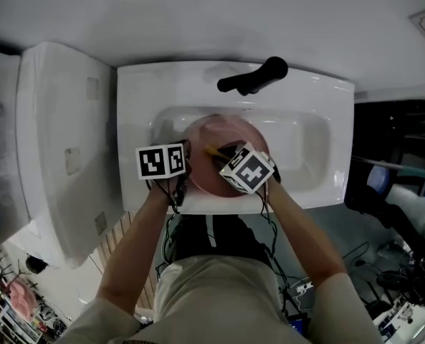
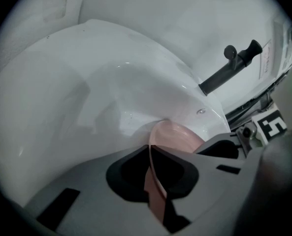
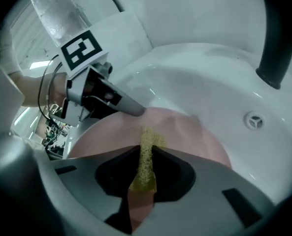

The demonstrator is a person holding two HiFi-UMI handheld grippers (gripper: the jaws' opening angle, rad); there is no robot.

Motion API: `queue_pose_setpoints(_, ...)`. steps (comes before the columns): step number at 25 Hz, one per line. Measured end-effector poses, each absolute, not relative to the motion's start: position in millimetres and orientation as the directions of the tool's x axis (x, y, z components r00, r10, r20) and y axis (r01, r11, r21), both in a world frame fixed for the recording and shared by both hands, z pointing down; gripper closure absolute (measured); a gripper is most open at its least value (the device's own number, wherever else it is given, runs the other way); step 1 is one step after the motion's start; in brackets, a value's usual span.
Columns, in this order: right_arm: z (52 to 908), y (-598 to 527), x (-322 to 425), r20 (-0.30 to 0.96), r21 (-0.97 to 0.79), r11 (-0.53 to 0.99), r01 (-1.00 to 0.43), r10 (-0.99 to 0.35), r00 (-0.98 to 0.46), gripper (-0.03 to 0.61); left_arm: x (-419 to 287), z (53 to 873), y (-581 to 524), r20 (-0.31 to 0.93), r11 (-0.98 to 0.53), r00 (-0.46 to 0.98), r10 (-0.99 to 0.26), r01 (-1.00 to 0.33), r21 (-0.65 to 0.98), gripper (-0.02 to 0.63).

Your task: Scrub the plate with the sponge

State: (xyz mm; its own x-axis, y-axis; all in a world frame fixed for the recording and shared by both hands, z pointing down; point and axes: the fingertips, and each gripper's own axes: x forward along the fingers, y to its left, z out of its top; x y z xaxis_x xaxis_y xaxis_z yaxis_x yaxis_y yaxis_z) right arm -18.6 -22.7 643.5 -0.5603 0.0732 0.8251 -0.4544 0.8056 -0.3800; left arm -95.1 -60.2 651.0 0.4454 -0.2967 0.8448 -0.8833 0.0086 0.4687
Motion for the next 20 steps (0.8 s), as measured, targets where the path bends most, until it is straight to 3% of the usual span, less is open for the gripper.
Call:
queue_pose_setpoints(6, 667, -57, 26, 0.915, -0.219, 0.803, -0.555, -0.028, -0.402, 0.503, -95, 650, -60, 0.838, -0.001, 0.456, -0.298, -0.879, 0.478, 0.592)
queue_pose_setpoints(10, 678, -63, 73, 0.97, -0.04, 0.847, -0.53, -0.094, -0.223, 0.502, -95, 650, -62, 0.839, -0.004, 0.454, -0.3, -0.88, 0.474, 0.592)
queue_pose_setpoints(20, 644, 1, 59, 0.931, -0.262, 0.831, -0.491, 0.084, -0.354, 0.5, -94, 652, -53, 0.866, -0.049, 0.416, -0.276, -0.906, 0.42, 0.597)
